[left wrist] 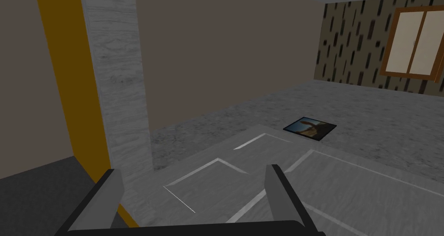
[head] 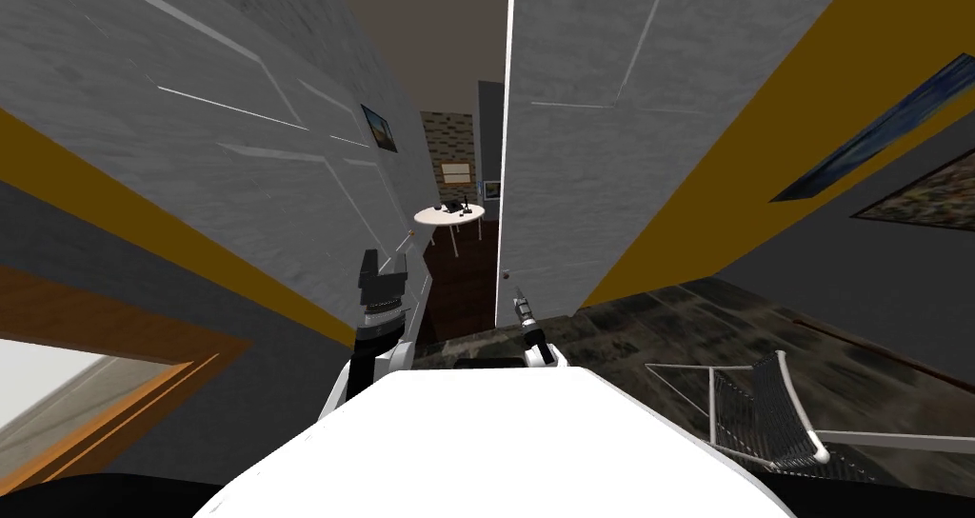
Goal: Push the door open
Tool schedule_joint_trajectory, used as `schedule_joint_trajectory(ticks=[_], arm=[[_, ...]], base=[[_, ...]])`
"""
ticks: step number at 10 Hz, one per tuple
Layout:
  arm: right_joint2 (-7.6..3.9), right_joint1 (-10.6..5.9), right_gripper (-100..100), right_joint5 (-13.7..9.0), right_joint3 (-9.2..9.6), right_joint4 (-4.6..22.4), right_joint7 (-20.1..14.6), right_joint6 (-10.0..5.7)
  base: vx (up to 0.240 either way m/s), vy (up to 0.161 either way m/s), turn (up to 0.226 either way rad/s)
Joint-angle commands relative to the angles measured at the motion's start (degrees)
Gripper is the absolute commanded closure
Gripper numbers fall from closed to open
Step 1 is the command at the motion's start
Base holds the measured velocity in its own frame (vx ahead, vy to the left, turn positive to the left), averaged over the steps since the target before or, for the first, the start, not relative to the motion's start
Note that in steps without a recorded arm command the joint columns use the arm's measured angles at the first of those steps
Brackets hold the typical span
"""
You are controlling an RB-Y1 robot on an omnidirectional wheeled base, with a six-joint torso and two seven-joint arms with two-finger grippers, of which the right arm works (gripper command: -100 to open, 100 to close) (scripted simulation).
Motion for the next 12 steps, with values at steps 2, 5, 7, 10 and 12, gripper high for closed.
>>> schedule_joint_trajectory(ticks=[2, 5, 7, 10, 12], arm=[[-0.30, -0.02, -100, -0.1, -0.29, 0.3, 0.1, -0.24], [0.18, -0.19, -100, -0.3, -0.73, 1.1, 0.3, -0.67], [0.89, -0.28, -100, -0.4, -0.98, 1.5, 0.4, -0.90], [0.66, -0.31, 100, -0.4, -0.91, 1.4, 0.4, -0.81], [0.66, -0.31, 100, -0.4, -0.91, 1.4, 0.4, -0.81]], base=[[0.221, 0.052, 0.022], [0.220, 0.046, 0.032], [0.208, 0.005, 0.024], [0.011, 0.000, 0.002], [-0.013, -0.001, -0.001]])
